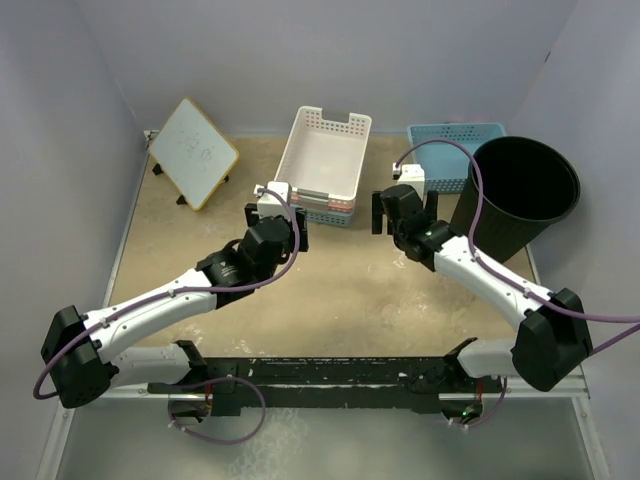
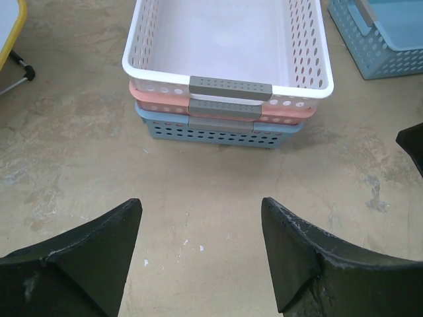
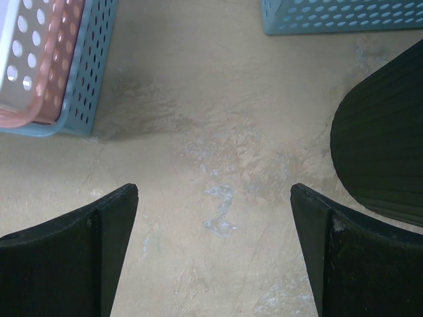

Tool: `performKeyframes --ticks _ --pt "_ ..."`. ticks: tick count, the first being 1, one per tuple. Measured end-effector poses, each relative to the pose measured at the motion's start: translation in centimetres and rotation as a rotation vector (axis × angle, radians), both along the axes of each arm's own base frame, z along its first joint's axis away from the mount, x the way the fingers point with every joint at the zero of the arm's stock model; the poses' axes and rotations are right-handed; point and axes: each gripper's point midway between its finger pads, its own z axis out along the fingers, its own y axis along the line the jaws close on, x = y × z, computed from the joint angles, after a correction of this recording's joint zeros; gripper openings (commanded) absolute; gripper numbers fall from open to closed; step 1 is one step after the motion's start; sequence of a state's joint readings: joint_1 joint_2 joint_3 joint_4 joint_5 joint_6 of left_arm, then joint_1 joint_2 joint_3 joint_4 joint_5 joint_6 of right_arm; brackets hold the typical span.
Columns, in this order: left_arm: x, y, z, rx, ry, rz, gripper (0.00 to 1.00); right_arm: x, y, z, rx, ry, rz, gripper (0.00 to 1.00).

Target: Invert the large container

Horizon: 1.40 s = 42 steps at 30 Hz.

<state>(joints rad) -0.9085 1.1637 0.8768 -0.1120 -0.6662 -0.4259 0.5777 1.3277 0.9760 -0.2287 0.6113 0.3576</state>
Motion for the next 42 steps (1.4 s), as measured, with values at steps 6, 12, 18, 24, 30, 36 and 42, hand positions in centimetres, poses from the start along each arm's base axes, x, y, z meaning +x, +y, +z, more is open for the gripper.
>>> performKeyframes --ticks 6,12,18,24,30,36,42 --pt "0.1 0.4 0.1 0.002 -0.006 0.028 0.71 -0.1 0.0 0.0 0.001 0.0 0.0 0.99" --pt "0.6 2.4 0.1 0.004 -0.025 0.154 0.71 -0.1 0.0 0.0 0.004 0.001 -0.002 0.99" --pt "1.6 4.3 -1.9 0.129 -0.003 0.317 0.71 0.0 0.0 -0.1 0.006 0.0 -0.003 0.99" --pt "1.4 5.5 -3.9 0.263 0.046 0.364 0.74 0.3 0.6 -0.4 0.01 0.013 0.013 0.98" --pt "1.2 8.8 -2.0 0.137 0.033 0.402 0.79 3.3 4.2 2.7 0.1 -0.031 0.087 0.97" --pt "2.1 13.9 0.8 -0.036 0.004 0.502 0.79 7.3 9.7 6.0 0.246 -0.092 0.2 0.97" --pt "1.9 13.5 0.6 -0.073 0.025 0.472 0.79 11.0 13.2 2.6 0.211 0.021 0.205 1.0"
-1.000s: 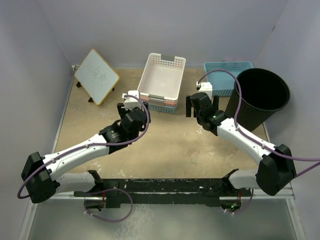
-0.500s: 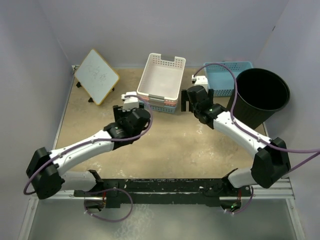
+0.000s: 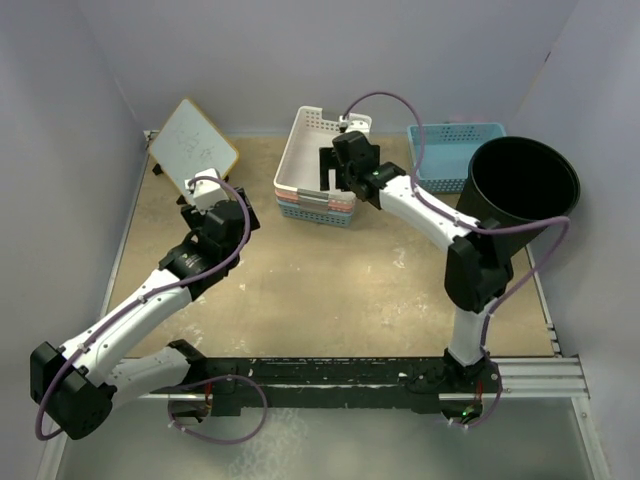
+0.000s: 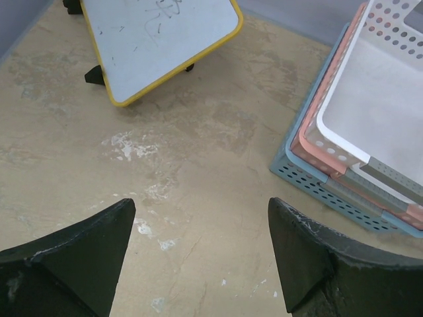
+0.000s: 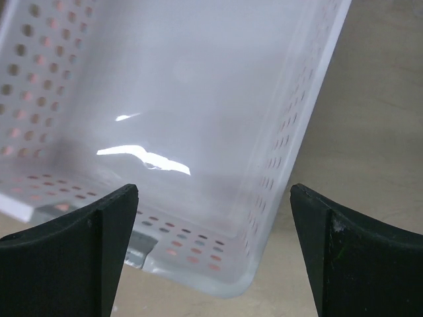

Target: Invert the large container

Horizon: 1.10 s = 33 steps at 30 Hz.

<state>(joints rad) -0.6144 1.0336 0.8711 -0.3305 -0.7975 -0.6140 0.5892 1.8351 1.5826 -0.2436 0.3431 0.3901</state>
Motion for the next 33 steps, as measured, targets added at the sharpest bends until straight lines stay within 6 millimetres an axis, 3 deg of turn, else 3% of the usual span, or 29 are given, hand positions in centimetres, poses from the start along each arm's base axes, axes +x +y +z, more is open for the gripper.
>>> performKeyframes --ticks 3,7,12,14,15,17,22,23,24,28,30,33 --pt "0.0 -0.2 -0.1 -0.008 0.004 -0.006 0.79 0.6 -1.5 -2.8 -0.113 0.065 -0.061 1.0" --pt "0.0 -0.4 -0.2 -0.018 0.008 -0.014 0.79 1.0 -6.9 -5.0 -0.253 0.141 -0.178 1.0" --pt "0.2 -1.1 -1.1 -0.019 0.035 -0.039 0.79 2.7 -14.2 -3.3 -0.3 0.156 -0.34 1.0" --pt "0.4 -1.4 -1.6 -0.02 0.049 -0.046 0.79 3.0 -15.0 -2.0 -0.301 0.13 -0.351 1.0" --pt "0.4 -1.5 -1.8 -0.019 0.055 -0.049 0.79 2.9 -14.5 -1.3 -0.302 0.112 -0.334 1.0" --pt "0.5 -1.6 -2.0 -0.018 0.06 -0.053 0.79 2.5 -11.7 0.1 -0.307 0.067 -0.26 1.0" --pt "0.4 -1.5 -1.9 -0.018 0.06 -0.051 0.79 -0.1 1.5 2.6 -0.214 -0.049 0.1 0.97" --pt "0.4 -1.5 -1.9 -0.018 0.059 -0.051 0.79 -0.6 3.0 2.6 -0.197 -0.054 0.149 0.97" --pt "0.4 -1.5 -1.9 -0.018 0.059 -0.05 0.79 -1.1 4.2 2.5 -0.183 -0.053 0.197 0.89" --pt "0.3 -1.4 -1.6 -0.023 0.052 -0.05 0.79 -0.2 5.2 1.8 -0.162 -0.027 0.258 0.46" --pt "0.2 -1.3 -1.4 -0.026 0.047 -0.05 0.79 1.0 5.2 0.9 -0.16 -0.015 0.253 0.39" --pt "0.1 -1.3 -1.3 -0.029 0.044 -0.052 0.79 1.8 4.6 -1.5 -0.18 0.032 0.241 0.37"
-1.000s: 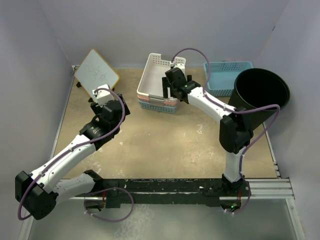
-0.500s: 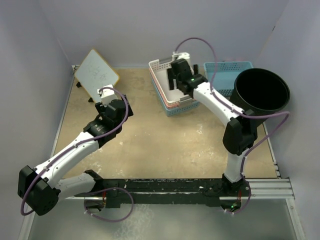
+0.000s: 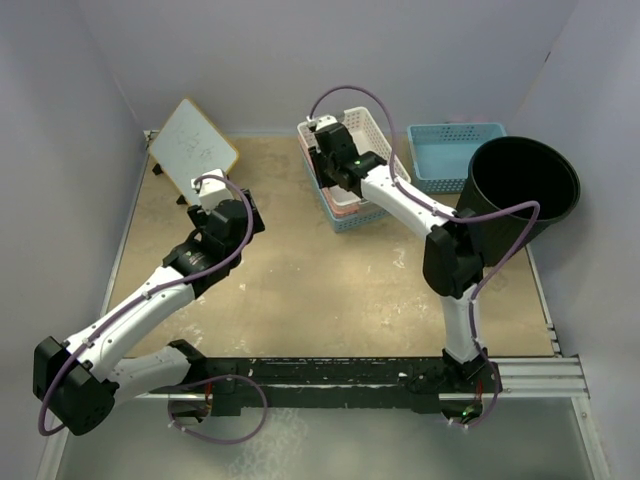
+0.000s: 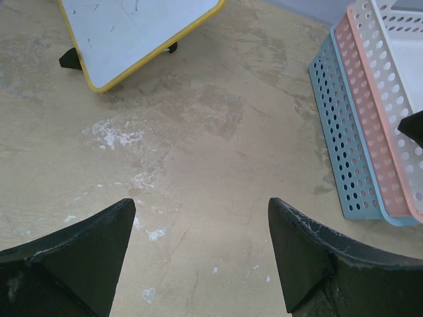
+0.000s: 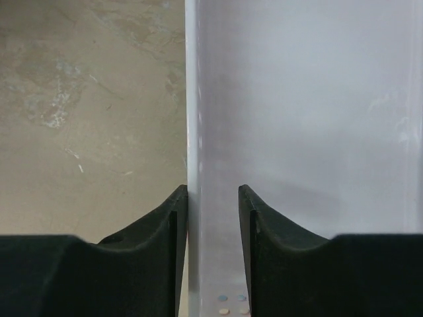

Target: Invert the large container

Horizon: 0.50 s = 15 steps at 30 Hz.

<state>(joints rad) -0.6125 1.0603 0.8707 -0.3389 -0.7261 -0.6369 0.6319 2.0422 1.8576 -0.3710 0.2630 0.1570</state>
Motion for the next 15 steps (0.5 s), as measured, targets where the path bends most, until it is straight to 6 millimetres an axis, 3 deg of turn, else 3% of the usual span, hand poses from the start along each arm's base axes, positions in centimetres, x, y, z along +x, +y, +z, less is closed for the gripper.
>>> performKeyframes --ticks 3,6,10,15 --pt "0.0 -0.1 -0.1 -0.003 0.003 -0.007 0.79 0.4 0.2 -1.6 -0.02 0.031 0.0 0.28" --pt "0.0 -0.2 -0.1 -0.005 0.006 -0.013 0.79 0.4 0.4 -2.6 -0.039 0.054 0.006 0.01" --pt "0.0 -0.3 -0.1 -0.006 0.007 -0.016 0.79 0.3 0.4 -2.4 -0.042 0.053 0.004 0.0" --pt "0.0 -0.2 -0.1 -0.003 0.007 -0.017 0.79 0.4 -0.5 -0.7 -0.066 0.012 -0.016 0.0"
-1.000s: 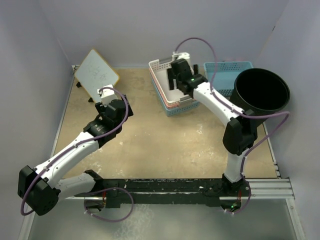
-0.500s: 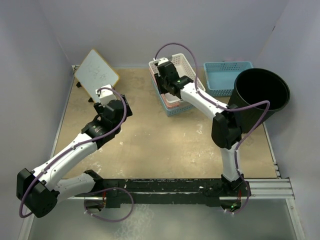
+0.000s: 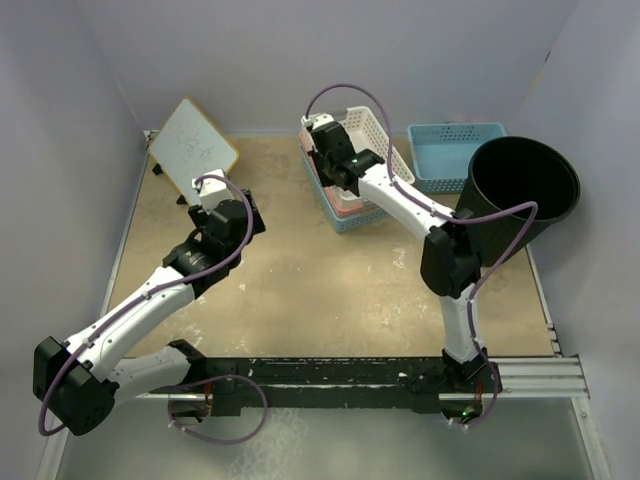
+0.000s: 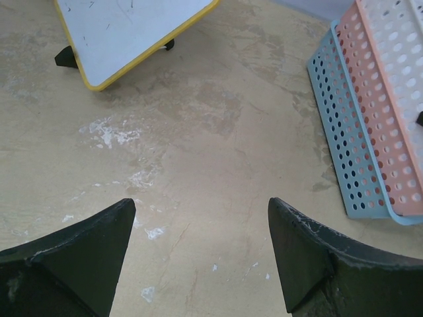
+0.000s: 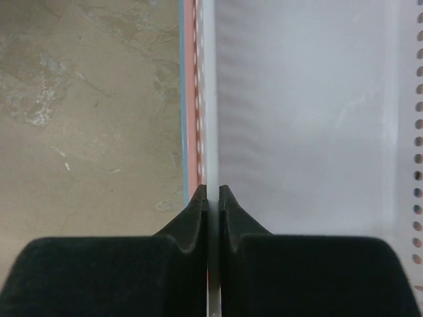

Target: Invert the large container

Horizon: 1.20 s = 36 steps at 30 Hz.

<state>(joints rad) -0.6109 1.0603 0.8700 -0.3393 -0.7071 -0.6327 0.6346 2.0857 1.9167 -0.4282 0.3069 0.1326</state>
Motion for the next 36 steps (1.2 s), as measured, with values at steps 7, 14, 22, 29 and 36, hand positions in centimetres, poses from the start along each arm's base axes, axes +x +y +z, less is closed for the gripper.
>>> performKeyframes --ticks 7,14,22,29,36 --pt "0.0 0.7 -0.1 0.064 0.006 0.003 0.82 -0.3 -2.0 6.3 0.035 -0.099 0.0 0.0" --pt "1.0 3.3 3.1 0.127 0.03 0.095 0.82 -3.0 -1.7 17.4 0.259 -0.242 0.09 0.0" --pt "0.0 5.9 15.3 -0.057 -0.201 0.141 0.82 -8.3 3.8 20.9 0.559 -0.142 0.368 0.0" --pt "-4.3 8.5 24.2 -0.182 -0.428 0.178 0.81 -13.9 8.7 14.1 0.737 0.191 0.532 0.0" --pt "-4.0 8.5 24.3 -0.178 -0.425 0.185 0.81 -21.8 14.1 12.1 0.845 0.415 0.727 0.0"
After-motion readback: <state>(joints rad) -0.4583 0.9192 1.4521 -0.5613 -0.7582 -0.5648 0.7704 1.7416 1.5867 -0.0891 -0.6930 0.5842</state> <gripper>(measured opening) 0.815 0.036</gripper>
